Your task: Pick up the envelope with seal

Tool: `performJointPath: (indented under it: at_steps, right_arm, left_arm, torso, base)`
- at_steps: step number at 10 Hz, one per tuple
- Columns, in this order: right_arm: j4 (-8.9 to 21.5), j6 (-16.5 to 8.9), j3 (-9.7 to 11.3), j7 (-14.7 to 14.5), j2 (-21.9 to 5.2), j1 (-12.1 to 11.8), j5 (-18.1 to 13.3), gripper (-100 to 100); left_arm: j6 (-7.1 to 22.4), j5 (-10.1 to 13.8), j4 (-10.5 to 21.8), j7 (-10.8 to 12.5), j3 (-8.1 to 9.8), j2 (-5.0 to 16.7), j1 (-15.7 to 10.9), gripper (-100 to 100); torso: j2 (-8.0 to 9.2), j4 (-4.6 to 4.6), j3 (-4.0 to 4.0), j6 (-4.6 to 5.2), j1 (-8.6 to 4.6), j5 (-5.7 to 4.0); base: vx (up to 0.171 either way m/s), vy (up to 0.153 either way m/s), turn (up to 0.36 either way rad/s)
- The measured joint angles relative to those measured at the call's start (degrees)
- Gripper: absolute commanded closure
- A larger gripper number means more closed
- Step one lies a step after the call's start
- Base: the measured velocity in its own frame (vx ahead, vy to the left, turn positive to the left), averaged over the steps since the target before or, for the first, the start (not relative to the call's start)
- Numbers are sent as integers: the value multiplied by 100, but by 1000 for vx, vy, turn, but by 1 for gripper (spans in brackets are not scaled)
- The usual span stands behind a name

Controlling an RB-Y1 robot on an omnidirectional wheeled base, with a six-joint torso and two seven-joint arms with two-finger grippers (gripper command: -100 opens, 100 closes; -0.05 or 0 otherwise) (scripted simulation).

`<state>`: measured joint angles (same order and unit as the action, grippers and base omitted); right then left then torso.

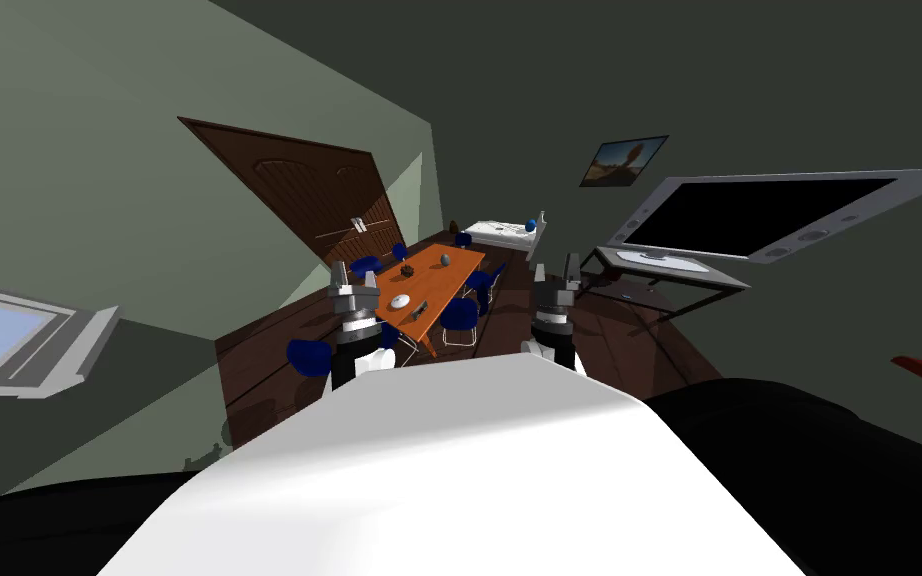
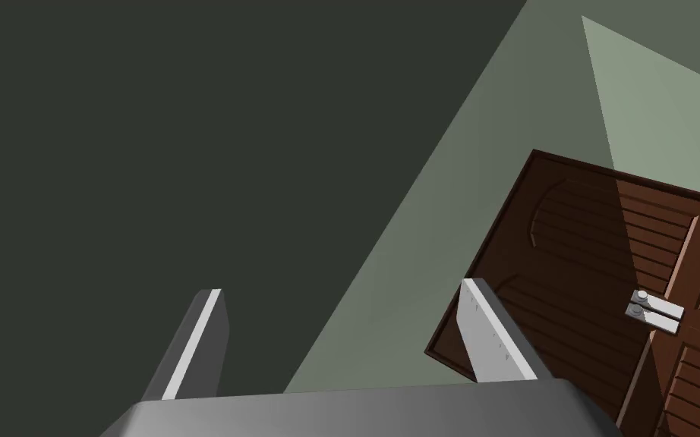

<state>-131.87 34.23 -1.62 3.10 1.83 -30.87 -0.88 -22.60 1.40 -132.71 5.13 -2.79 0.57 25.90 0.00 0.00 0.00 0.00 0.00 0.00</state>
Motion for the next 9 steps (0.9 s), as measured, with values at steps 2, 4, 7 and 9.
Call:
performJointPath:
  at_steps: [2,4,7,9]
  right_arm:
    - [0,0,0,0,-1,1,0,0]
    - [0,0,0,0,-1,1,0,0]
    - [0,0,-1,0,-1,1,0,0]
    - [0,0,0,0,-1,1,0,0]
  left_arm:
    - [153,-48,197,119,87,195,-104,-100]
    - [403,-77,485,327,264,386,-259,-100]
    - [975,-144,934,733,604,593,-607,-100]
    - [1220,-218,1164,880,675,572,-671,-100]
  torso:
    - [14,3,8,1,23,5]
    - [13,3,7,2,34,8]
    - [19,4,11,1,43,10]
    - [13,3,7,1,26,6]
  base:
    - [-44,66,-103]
    - [-39,87,-142]
    - [-53,91,-107]
    - [-38,51,-86]
